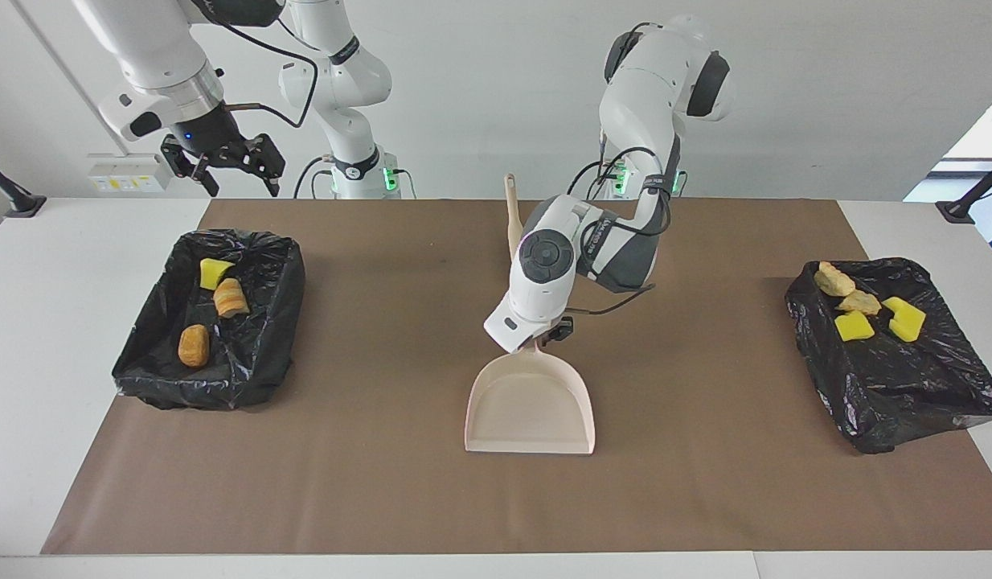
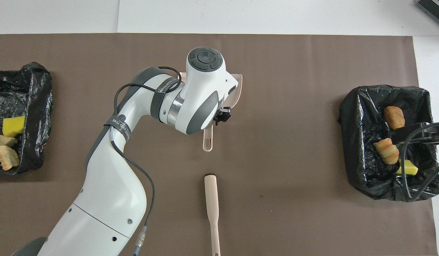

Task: Sweep and dump trash in bin
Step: 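Bring the emptied dustpan back and set it on the table with the left gripper, then release the dustpan and withdraw the left gripper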

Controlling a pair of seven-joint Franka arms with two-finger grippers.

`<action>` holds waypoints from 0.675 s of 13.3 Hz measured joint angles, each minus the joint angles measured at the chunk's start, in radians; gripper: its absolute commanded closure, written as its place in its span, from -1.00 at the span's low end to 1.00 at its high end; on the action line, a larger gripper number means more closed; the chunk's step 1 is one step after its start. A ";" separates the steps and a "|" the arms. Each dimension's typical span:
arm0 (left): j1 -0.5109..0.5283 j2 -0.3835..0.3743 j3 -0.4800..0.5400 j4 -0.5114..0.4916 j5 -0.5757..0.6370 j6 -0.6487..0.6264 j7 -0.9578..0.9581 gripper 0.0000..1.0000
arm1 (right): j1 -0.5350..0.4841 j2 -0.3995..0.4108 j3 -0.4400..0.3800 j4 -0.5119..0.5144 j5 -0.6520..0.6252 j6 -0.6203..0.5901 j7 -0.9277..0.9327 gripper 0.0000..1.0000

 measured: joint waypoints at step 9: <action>0.222 -0.544 0.030 -0.400 0.002 -0.034 0.387 -1.00 | 0.000 0.000 -0.002 0.000 -0.045 0.030 -0.012 -1.00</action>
